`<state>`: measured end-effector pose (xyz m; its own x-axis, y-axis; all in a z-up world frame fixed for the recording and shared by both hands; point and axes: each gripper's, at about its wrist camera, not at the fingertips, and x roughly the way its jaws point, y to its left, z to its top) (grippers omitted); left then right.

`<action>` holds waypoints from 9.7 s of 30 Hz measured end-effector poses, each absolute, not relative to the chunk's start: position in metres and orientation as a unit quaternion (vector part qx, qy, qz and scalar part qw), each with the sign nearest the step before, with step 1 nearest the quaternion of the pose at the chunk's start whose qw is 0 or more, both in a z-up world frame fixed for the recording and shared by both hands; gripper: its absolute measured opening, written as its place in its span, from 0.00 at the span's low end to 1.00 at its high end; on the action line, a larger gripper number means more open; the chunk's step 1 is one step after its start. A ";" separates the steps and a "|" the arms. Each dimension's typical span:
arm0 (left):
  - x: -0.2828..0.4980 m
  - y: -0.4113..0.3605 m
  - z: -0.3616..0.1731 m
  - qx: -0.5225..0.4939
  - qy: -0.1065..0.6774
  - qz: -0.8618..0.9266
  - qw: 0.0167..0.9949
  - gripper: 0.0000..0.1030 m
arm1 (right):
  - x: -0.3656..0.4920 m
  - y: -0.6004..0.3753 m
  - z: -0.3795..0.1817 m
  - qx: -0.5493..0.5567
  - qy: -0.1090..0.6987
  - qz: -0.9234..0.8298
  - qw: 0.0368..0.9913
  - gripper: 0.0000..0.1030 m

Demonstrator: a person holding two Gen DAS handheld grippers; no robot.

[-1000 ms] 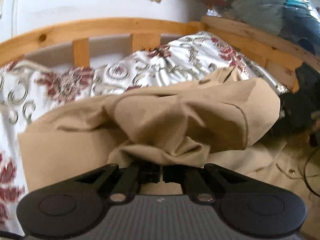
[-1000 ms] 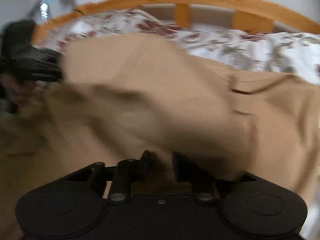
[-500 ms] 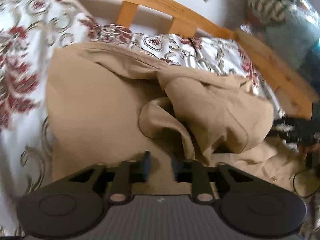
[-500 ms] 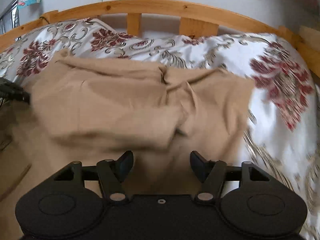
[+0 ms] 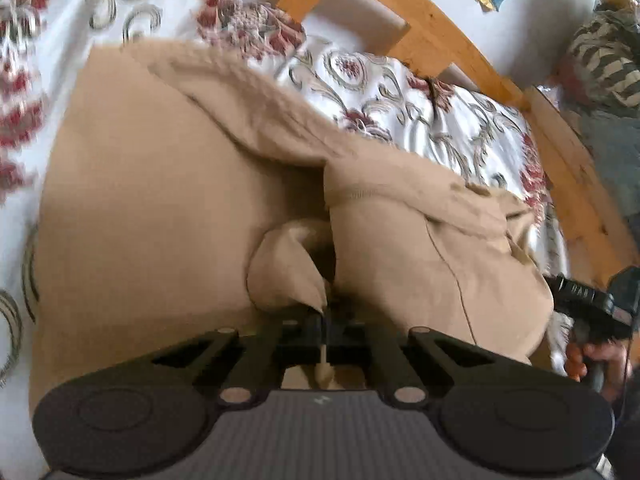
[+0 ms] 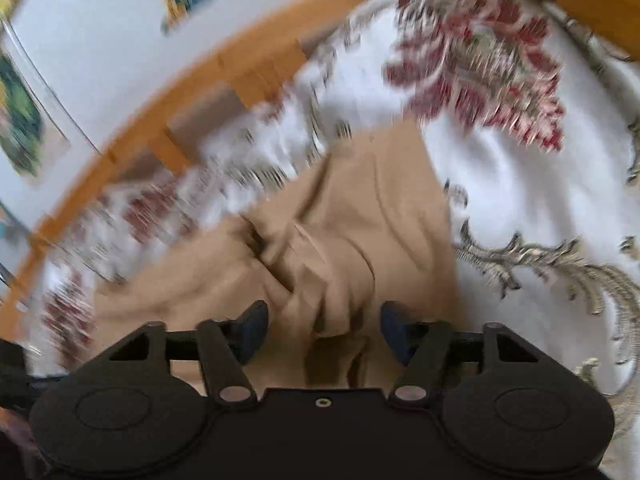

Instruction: Fold large clothes

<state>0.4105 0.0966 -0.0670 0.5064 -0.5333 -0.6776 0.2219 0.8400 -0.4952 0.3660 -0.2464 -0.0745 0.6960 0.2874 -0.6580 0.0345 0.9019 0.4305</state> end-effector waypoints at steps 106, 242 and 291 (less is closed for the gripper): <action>0.056 0.028 -0.065 0.174 0.313 -0.213 0.909 0.99 | 0.052 -0.080 -0.096 -0.237 0.408 0.163 0.866 0.99; 0.302 0.184 0.016 0.045 0.437 -0.182 0.879 1.00 | 0.215 -0.204 -0.007 -0.001 0.310 0.107 0.945 0.77; 0.185 0.252 -0.022 -0.105 0.359 -0.075 0.924 0.63 | 0.129 -0.246 -0.047 0.065 0.243 -0.085 0.964 0.72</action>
<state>0.1846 0.2517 -0.0220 0.7311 -0.2140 -0.6479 0.0628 0.9666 -0.2485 0.1292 -0.2462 -0.0469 0.8679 -0.1320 -0.4789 0.1951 0.9772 0.0842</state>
